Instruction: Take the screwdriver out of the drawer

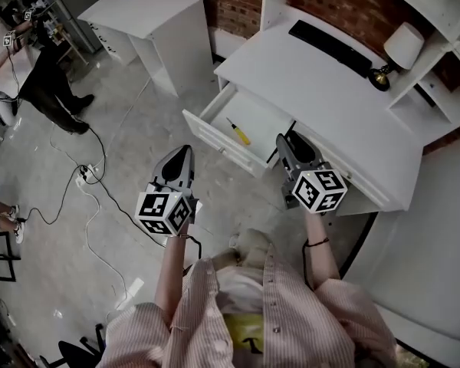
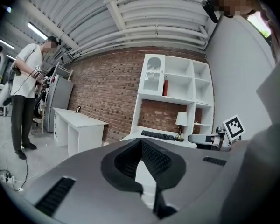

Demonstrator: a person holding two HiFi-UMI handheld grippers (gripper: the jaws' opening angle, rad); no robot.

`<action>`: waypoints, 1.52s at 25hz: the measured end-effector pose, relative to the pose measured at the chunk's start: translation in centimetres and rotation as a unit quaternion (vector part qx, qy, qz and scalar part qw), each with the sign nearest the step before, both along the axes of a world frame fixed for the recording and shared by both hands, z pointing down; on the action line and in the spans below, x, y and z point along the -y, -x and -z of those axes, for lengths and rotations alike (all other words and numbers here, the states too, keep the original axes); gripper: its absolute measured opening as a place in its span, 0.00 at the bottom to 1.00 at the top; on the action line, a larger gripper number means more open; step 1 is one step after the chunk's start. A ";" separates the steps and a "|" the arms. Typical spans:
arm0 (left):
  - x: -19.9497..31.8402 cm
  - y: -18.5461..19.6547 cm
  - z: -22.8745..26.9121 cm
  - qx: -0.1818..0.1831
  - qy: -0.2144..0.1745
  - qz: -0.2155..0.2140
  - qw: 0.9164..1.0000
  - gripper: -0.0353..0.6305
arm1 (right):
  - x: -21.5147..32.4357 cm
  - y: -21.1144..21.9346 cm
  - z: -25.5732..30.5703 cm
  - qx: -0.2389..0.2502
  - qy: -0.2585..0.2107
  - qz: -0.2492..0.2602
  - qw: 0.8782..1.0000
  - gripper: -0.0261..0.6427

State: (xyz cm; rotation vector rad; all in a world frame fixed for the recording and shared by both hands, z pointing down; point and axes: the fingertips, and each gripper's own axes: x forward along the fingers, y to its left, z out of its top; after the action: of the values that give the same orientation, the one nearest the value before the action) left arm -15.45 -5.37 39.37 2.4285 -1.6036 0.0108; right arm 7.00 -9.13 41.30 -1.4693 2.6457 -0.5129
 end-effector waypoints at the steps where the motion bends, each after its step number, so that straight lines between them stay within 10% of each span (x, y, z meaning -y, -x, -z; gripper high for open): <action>1: 0.6 0.0 -0.3 -0.002 0.004 -0.002 1.000 0.05 | 0.6 0.2 -0.3 -0.001 0.005 0.002 1.000 0.24; 20: 14.1 0.1 -9.0 -0.027 0.121 -0.018 0.992 0.05 | 14.4 5.9 -10.4 -0.071 0.134 0.075 0.986 0.24; 38: 22.9 -1.7 -17.4 -0.026 0.240 -0.039 0.970 0.05 | 20.2 10.1 -26.0 -0.178 0.309 0.174 0.918 0.24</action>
State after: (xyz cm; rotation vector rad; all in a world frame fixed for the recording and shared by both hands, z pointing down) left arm -13.71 -28.26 56.72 2.0911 -1.2961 0.3092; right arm -3.07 -29.32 67.25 -1.2948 3.2497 -1.3369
